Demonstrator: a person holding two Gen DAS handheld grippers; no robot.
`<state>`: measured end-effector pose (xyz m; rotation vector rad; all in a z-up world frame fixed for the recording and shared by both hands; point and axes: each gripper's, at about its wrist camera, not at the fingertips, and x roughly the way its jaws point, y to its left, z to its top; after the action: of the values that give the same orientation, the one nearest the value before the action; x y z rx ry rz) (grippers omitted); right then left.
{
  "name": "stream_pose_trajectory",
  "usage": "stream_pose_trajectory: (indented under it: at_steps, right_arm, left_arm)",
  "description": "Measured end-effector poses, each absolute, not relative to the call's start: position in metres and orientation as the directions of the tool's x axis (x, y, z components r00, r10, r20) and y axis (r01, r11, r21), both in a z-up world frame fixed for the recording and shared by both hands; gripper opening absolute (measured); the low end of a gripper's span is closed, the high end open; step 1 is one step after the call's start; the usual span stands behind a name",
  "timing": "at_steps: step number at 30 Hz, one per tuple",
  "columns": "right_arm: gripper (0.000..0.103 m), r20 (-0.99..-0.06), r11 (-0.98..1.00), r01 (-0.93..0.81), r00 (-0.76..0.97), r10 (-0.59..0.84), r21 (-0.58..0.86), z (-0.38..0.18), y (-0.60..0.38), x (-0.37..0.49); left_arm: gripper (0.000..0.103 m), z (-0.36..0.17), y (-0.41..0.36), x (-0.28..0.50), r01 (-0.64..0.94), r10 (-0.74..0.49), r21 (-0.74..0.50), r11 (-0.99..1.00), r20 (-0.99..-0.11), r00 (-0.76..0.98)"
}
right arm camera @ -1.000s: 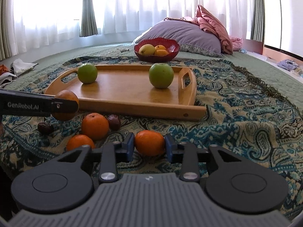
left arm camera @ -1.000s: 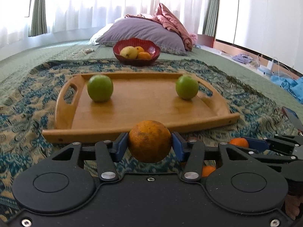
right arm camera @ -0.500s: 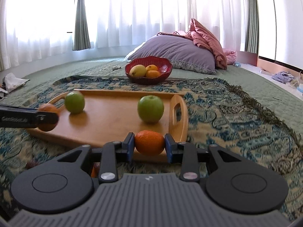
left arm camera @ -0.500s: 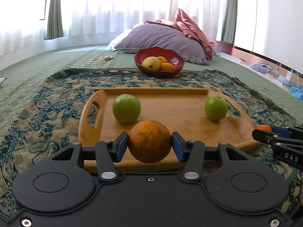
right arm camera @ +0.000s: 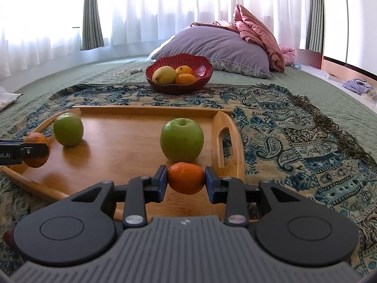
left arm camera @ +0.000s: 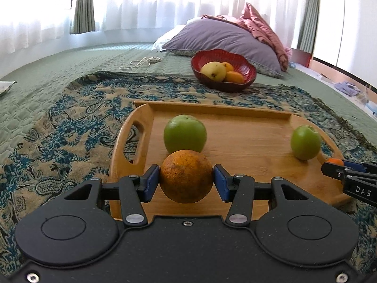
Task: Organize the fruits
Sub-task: 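Carry the orange in the left tool over the tray while the right tool carries the tangerine there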
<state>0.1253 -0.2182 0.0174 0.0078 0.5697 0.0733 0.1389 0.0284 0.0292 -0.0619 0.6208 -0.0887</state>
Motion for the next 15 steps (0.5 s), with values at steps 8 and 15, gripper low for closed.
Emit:
stream_pose_trajectory:
  at_steps: [8,15]
  right_arm:
    - [0.038,-0.553,0.998,-0.054,0.831,0.065,0.036,0.011,-0.216,0.138]
    - [0.038,-0.555,0.998,-0.053,0.829,0.061,0.030,0.009,-0.215,0.141]
  left_arm:
    - [0.048,0.022,0.024,0.152,0.057,-0.096,-0.084,0.995,-0.584,0.806]
    - [0.048,0.019,0.019,0.155,0.063,-0.088,-0.065,0.996,-0.578,0.811]
